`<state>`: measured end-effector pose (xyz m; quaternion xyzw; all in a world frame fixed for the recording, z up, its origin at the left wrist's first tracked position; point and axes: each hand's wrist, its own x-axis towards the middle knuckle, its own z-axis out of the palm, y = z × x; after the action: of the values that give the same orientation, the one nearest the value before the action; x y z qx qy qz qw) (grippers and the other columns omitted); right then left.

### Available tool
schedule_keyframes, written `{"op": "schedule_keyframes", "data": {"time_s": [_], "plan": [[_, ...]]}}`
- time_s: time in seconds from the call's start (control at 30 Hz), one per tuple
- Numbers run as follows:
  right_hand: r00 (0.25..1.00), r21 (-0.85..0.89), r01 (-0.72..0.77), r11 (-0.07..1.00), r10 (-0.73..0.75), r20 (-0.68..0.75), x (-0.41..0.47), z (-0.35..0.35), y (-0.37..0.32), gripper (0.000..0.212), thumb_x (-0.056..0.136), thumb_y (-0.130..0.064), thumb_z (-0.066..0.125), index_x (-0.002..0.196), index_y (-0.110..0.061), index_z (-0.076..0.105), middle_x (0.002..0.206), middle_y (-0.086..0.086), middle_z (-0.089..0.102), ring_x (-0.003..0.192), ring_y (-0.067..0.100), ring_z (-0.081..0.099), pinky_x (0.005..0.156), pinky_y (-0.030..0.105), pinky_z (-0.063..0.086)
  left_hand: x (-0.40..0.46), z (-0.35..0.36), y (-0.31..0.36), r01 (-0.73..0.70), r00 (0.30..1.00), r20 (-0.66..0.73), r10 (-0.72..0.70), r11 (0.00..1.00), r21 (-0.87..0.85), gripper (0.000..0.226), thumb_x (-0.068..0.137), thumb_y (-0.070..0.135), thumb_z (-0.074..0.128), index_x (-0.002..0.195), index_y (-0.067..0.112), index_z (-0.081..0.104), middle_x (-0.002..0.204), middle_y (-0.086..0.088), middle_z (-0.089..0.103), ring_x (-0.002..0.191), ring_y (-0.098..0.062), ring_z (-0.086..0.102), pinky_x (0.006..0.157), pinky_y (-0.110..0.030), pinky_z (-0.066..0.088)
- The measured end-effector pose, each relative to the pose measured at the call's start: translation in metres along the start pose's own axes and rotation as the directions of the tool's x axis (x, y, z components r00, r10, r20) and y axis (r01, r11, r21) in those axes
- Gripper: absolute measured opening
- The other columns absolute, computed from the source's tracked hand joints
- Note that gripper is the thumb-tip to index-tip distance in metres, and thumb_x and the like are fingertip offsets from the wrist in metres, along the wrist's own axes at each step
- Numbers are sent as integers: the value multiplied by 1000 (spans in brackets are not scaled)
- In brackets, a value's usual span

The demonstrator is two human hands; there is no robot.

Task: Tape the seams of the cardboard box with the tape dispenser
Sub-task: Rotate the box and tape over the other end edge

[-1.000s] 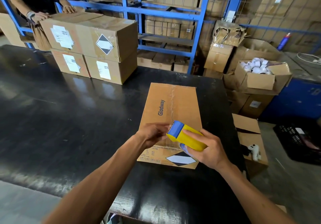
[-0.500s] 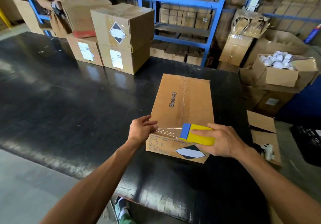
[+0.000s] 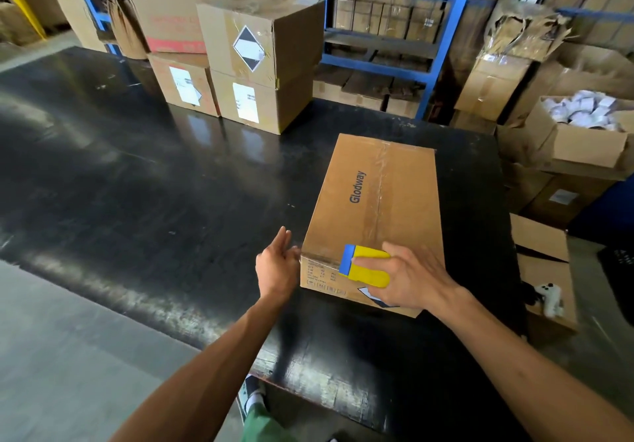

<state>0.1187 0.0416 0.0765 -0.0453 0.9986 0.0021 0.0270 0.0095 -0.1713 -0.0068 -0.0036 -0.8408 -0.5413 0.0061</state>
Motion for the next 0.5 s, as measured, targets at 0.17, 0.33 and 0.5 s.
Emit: {"op": "schedule_keyframes", "data": {"time_s": [0.17,0.33,0.5], "plan": [[1000,-26,-9,1000,9,24,3,1,-3,53,87,-63,51,139,-56,41,111,-1,54,102,25,60,80,31,41,5,-2,-3,86,995,55,-81,993,-83,54,86,7,70,138,8,55,131,-4,65,119,-10,61,93,-8,42],[999,-36,-22,999,23,36,4,2,-3,54,85,-60,55,138,-56,42,109,-3,54,100,24,60,72,28,32,10,-3,-17,96,991,106,-83,987,-132,54,86,9,73,137,8,56,131,-2,65,116,-10,63,77,4,43],[997,-27,-48,998,49,60,5,4,-1,55,84,-62,54,137,-58,41,108,-4,54,98,22,60,70,28,32,15,-6,-22,-82,984,166,65,992,92,51,92,19,68,140,14,53,113,-3,74,90,-11,69,83,-23,51]]}}
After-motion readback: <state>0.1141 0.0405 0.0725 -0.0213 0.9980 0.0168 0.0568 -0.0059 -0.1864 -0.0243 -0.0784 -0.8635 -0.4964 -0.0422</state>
